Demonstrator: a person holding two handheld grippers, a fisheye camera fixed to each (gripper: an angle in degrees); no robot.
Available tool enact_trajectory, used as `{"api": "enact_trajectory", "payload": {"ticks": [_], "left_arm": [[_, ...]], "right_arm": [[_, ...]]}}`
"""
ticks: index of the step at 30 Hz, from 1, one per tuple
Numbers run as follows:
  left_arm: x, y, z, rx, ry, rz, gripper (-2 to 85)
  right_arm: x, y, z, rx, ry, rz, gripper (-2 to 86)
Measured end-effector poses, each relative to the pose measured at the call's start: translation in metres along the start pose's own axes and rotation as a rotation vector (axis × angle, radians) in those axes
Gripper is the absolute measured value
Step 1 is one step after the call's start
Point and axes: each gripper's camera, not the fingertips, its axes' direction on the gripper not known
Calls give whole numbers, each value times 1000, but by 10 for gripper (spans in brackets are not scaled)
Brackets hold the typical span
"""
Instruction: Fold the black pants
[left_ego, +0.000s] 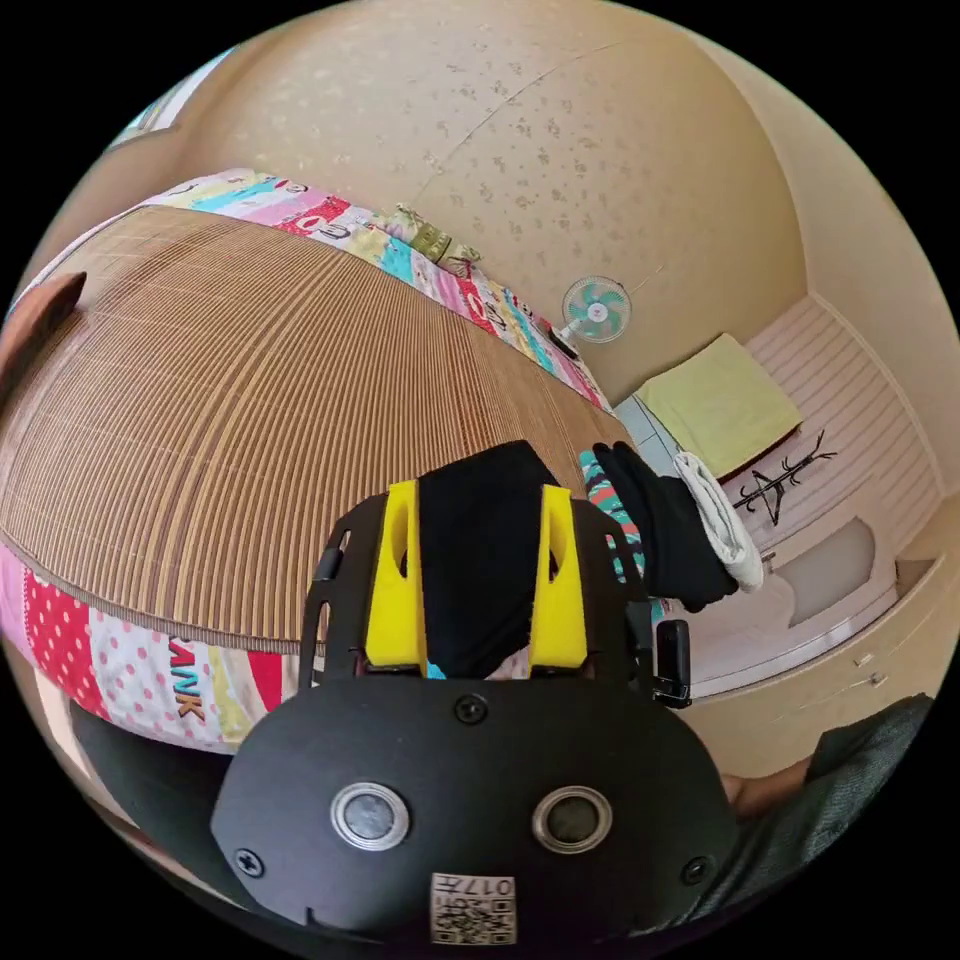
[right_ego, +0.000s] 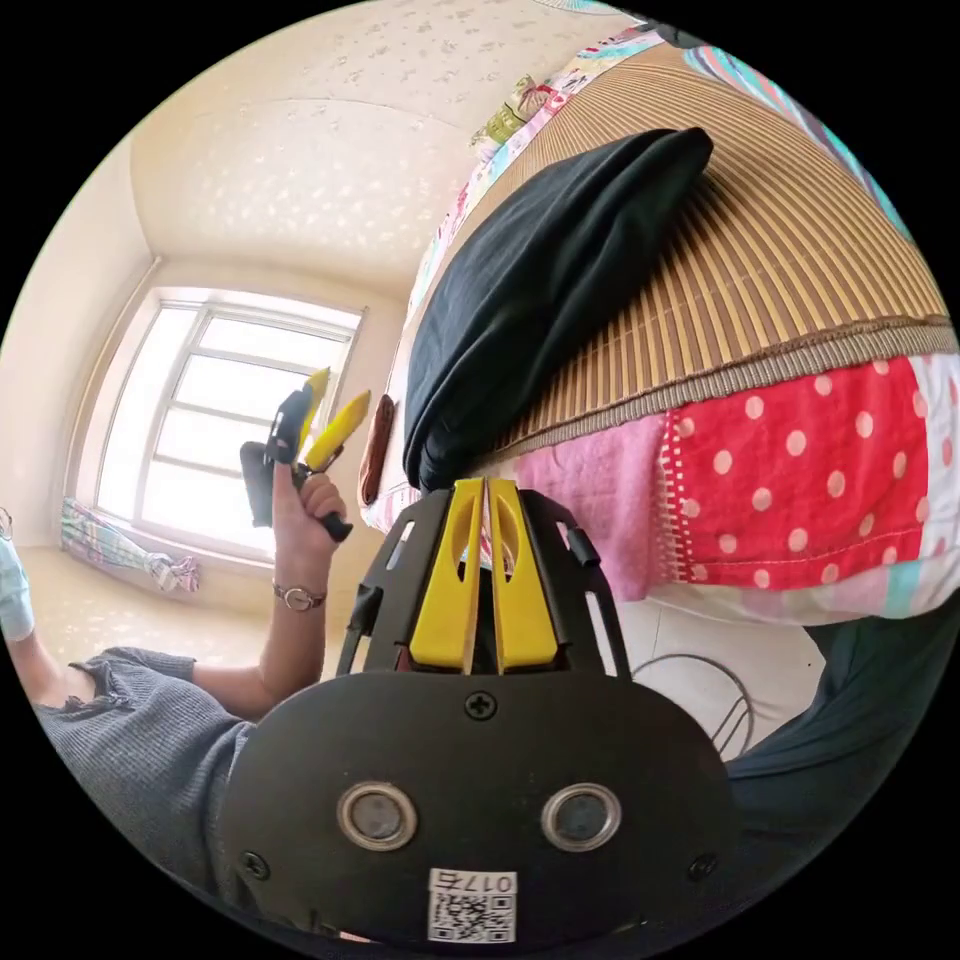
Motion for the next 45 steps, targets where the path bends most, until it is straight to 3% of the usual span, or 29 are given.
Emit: {"api": "enact_trajectory", "payload": {"ticks": [3, 4, 7, 9, 11, 13, 16, 19, 22, 24, 29, 34, 36, 39, 41, 45], "left_arm": [[-49, 11, 56, -252, 44, -141, 165], [-60, 19, 70, -264, 143, -184, 138], [-65, 38, 83, -263, 217, -275, 108], [-45, 47, 96, -349, 242, -207, 97], [-6, 61, 125, -589, 362, -30, 70], [22, 73, 126, -658, 454, 125, 33], [30, 68, 85, -494, 286, 254, 56], [0, 44, 46, -241, 119, 184, 114], [-37, 14, 62, -261, 126, 74, 115], [-52, 4, 89, -367, 171, 15, 93], [-77, 0, 99, -478, 489, -221, 46], [-60, 3, 75, -605, 577, -216, 44], [-60, -2, 63, -635, 584, -187, 47], [-83, -20, 15, -484, 561, -173, 65], [-121, -32, -24, -280, 629, -314, 115], [-160, -56, -20, -294, 673, -496, 246]], "right_arm": [[2, -23, -5, 87, 18, 9, 69], [3, -30, -5, 98, 32, 22, 71], [9, -81, 2, 68, 111, 67, 66], [11, -117, -3, 79, 201, 50, 51], [5, -129, -23, 168, 235, 1, 43], [-7, -130, -47, 250, 255, -79, 37], [-22, -118, -73, 250, 310, -164, 34], [-25, -95, -76, 136, 311, -208, 39], [-12, -76, -64, 10, 264, -149, 56], [7, -64, -54, -40, 177, -32, 82], [57, -60, -36, -39, -86, 152, 143], [77, -88, -19, -40, -315, 172, 154], [83, -98, -10, -67, -370, 231, 114], [86, -98, -4, -52, -458, 360, 94], [81, -96, -2, -48, -480, 414, 90], [71, -88, 1, -43, -543, 511, 86]]}}
